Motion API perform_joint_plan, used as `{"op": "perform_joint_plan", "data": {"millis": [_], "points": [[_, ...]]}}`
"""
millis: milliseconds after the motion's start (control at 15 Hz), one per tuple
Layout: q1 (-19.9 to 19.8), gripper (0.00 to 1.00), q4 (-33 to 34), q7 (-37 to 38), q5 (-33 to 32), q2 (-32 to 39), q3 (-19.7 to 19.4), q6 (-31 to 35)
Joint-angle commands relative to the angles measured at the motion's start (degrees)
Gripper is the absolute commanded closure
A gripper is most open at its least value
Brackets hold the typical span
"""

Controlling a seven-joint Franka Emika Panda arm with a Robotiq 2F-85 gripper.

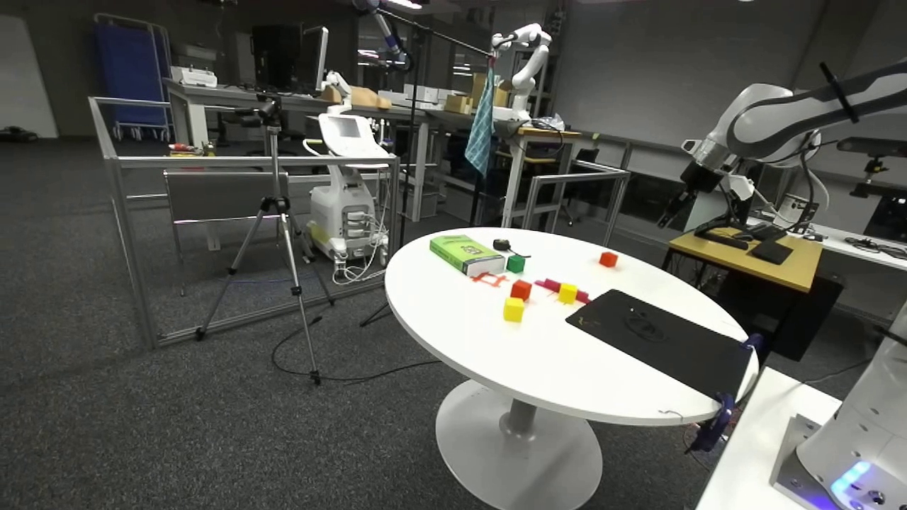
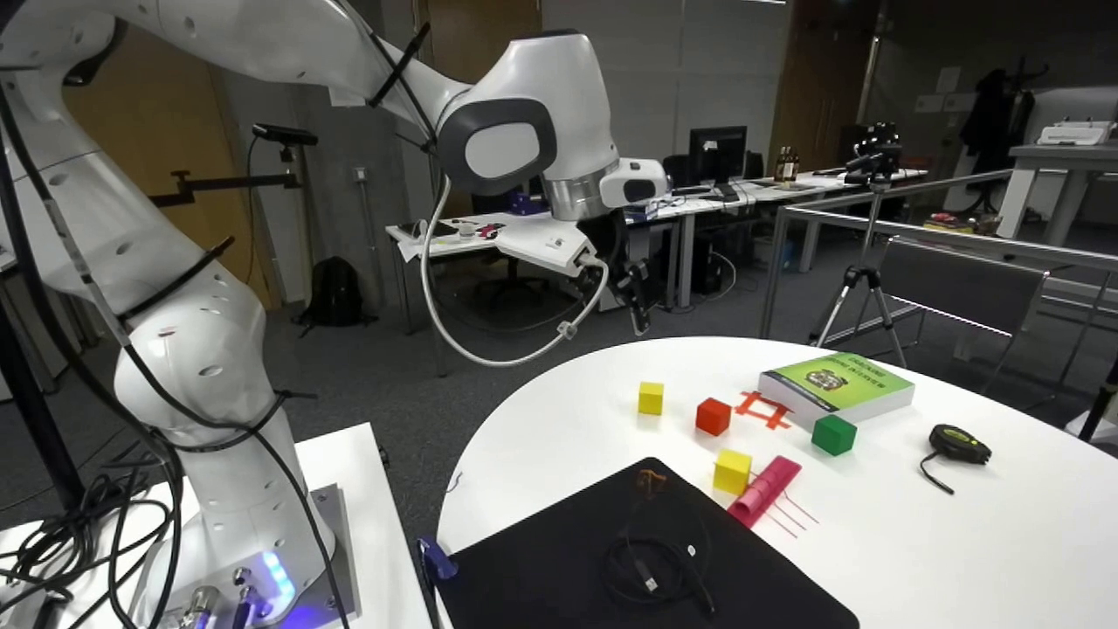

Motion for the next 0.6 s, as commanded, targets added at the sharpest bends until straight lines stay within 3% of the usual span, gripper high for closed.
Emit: {"op": "perform_joint_plan", "data": {"millis": [0, 333, 533], "points": [[-0.6, 0.0, 0.1, -0.1, 0.4, 0.0, 0.9, -0.1], [-1.0, 0.0, -1.5, -5.0, -1.4, 5.4, -0.9, 6.7], [0.3, 0.0, -1.6, -12.0, 2.0, 12.3, -3.9, 14.8]]}}
